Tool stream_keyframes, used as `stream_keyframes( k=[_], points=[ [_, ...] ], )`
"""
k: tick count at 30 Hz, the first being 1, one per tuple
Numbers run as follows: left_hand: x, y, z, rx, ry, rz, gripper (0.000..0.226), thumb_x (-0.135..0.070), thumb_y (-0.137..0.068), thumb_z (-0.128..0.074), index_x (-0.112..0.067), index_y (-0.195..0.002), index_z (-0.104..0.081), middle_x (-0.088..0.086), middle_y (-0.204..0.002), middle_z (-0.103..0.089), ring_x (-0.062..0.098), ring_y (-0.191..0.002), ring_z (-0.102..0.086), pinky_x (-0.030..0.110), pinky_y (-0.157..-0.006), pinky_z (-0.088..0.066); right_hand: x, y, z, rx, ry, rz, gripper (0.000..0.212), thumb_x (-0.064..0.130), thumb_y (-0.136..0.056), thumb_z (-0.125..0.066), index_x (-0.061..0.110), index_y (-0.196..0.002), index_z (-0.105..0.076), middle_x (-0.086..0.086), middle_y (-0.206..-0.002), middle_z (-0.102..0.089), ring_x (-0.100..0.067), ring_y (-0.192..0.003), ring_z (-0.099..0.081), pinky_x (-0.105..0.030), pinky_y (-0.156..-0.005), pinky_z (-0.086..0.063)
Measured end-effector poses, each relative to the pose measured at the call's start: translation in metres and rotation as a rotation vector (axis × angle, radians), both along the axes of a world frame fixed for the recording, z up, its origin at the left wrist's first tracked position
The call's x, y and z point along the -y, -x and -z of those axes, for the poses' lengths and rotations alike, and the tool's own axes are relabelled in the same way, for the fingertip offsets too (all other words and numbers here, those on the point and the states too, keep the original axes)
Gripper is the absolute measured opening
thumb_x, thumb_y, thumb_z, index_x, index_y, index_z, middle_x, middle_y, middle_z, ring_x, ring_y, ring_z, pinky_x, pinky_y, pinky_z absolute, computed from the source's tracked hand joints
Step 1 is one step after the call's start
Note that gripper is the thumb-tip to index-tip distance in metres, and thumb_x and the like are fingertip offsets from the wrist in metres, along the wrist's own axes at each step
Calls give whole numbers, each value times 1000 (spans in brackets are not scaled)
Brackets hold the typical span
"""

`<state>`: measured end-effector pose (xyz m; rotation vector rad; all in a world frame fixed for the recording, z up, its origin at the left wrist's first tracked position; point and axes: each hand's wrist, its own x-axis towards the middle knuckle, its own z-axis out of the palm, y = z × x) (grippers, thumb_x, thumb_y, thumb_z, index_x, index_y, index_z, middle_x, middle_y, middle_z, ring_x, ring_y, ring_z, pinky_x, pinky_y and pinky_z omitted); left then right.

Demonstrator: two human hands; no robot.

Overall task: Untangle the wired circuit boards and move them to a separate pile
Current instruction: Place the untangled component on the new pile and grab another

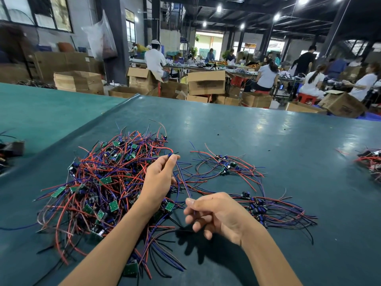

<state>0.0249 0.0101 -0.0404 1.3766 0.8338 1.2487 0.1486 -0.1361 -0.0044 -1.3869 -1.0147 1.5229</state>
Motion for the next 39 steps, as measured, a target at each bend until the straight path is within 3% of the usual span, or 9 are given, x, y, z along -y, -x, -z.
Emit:
stream_keyframes(
  k=[6,16,22,24,26,28,31,35,39],
  points=[
    [3,1,1,-42,-48,14,21,-35,-103,-54,-23,-99,-71,-4,-58,-43,11,-53,-49,17,-55,-42,-2,-5,3,162,134,63,32,35,-86,-75,13,-64,-71,-3,-58,-60,-8,-40,-42,-16,-36,-24],
    [4,2,3,-99,-81,25,24,-36,-103,-55,-20,-100,-72,5,-63,-44,6,-50,-44,14,-51,-37,-7,-4,12,242,209,50,49,42,-87,-73,17,-47,-60,2,-48,-45,-6,-32,-26,-12,-34,-17],
    [1,0,1,66,26,33,24,-30,-105,-51,-16,-104,-71,0,-61,-43,12,-52,-46,25,-56,-41,3,-6,2,14,-55,-51,59,46,-85,-74,16,-48,-38,0,-39,-26,-11,-30,-15,-12,-37,-15],
    [1,0,-1,139,57,61,24,-27,-106,-50,-12,-103,-69,-1,-65,-45,10,-54,-42,24,-51,-39,6,-6,-4,-67,-212,20,64,49,-84,-72,19,-45,-31,1,-37,-20,-11,-30,-12,-13,-38,-14],
    [4,0,-2,124,29,95,24,-25,-106,-50,-10,-104,-68,3,-77,-62,7,-56,-45,21,-47,-38,6,-11,-7,-246,-390,147,64,45,-85,-71,18,-44,-29,2,-37,-17,-10,-29,-11,-12,-39,-15],
    [8,2,-6,116,13,159,23,-24,-106,-48,-8,-108,-65,6,-93,-75,7,-57,-48,19,-47,-38,5,-17,-7,-375,-516,291,60,39,-87,-67,15,-46,-30,0,-38,-18,-10,-30,-11,-14,-39,-13],
    [16,2,-13,117,15,232,22,-27,-107,-44,-14,-111,-61,5,-90,-76,10,-67,-56,24,-60,-41,2,-24,-4,-409,-594,490,46,35,-88,-65,13,-53,-45,0,-41,-28,-12,-33,-16,-18,-38,-16],
    [33,-7,-26,149,-34,314,30,-37,-102,-43,-14,-114,-57,-4,-70,-60,13,-72,-57,31,-71,-47,-1,-35,-9,-135,-600,603,37,42,-92,-65,13,-71,-72,-1,-54,-45,-16,-38,-30,-22,-40,-22],
    [59,-18,-36,156,-32,592,24,-31,-98,-44,-16,-110,-59,-4,-62,-46,16,-54,-42,25,-53,-41,-3,-45,-14,83,-469,513,47,62,-87,-62,21,-100,-80,3,-60,-45,-12,-42,-34,-20,-41,-21]
  ],
)
